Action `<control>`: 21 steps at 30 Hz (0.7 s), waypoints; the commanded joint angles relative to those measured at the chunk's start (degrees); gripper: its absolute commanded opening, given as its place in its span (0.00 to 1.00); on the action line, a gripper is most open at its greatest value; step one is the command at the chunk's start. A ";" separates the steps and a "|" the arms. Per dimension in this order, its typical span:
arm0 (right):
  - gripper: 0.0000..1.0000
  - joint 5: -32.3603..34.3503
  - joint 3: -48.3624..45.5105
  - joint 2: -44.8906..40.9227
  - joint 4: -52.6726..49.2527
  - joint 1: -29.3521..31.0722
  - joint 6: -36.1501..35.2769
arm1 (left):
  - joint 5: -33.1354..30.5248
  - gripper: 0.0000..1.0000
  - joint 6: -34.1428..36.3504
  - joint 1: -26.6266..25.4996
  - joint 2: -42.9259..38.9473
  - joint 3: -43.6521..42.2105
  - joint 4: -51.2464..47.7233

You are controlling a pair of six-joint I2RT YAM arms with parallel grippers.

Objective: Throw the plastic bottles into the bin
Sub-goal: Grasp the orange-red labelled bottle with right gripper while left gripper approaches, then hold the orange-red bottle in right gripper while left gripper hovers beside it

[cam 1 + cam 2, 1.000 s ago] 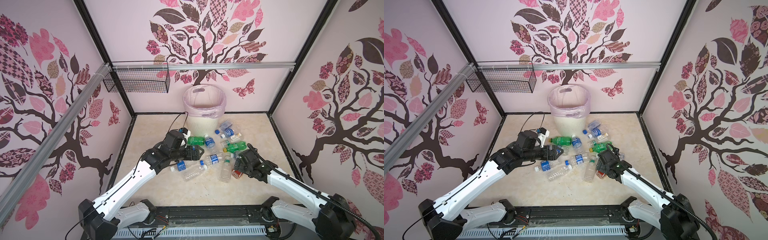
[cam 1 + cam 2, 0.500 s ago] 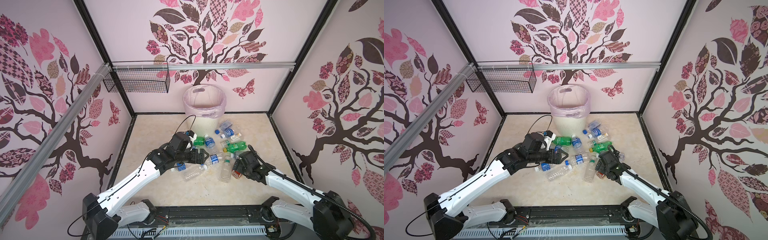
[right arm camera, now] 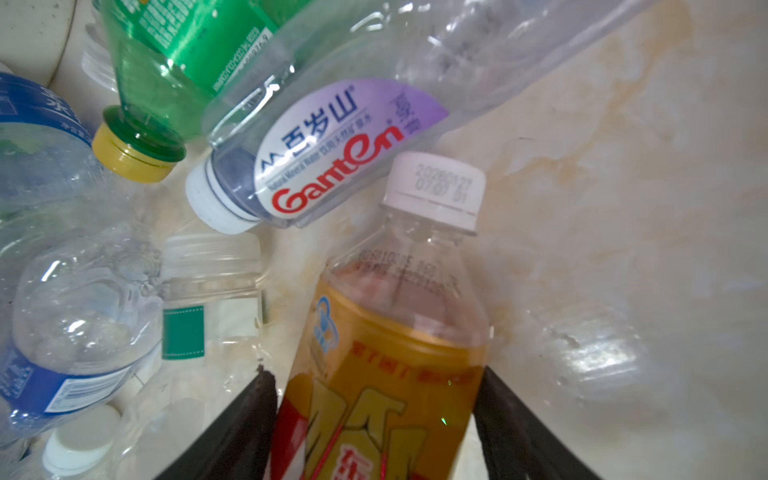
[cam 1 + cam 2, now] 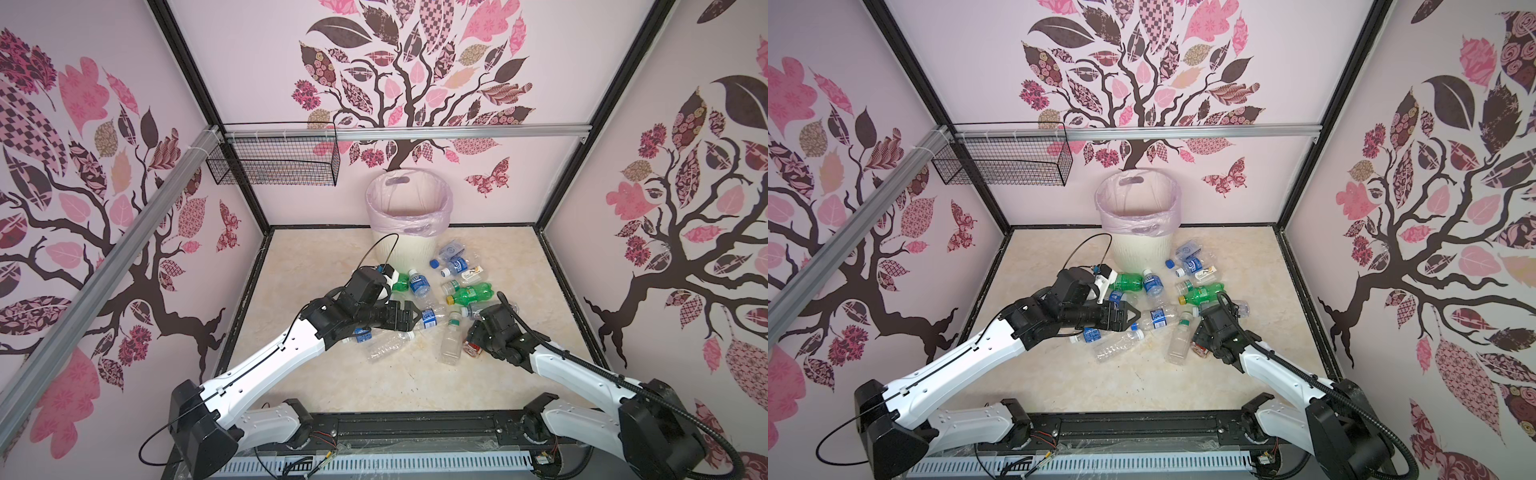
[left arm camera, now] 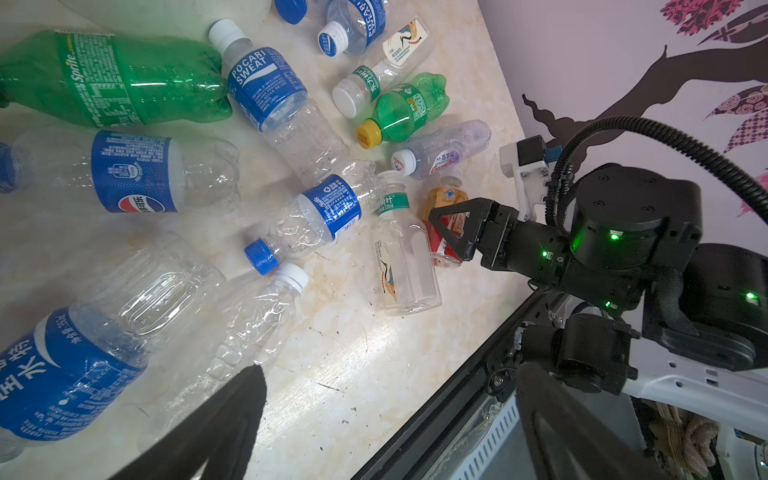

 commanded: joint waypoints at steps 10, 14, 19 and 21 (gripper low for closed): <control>0.58 -0.15 -0.05 -0.39 0.47 -0.90 -0.47 | -1.38 0.97 0.41 -0.71 0.43 0.50 0.18; 0.56 -0.66 0.13 -2.12 0.00 -0.98 -0.29 | -1.84 0.97 0.33 -0.69 0.08 -0.08 0.39; 0.50 -0.85 0.57 -3.47 -0.33 -1.01 -0.90 | -2.87 0.97 0.27 -0.70 -0.50 -0.31 0.26; 0.49 -0.97 1.04 -3.52 -0.74 -0.95 -1.22 | -3.00 0.97 0.23 -0.72 -0.61 -0.33 0.17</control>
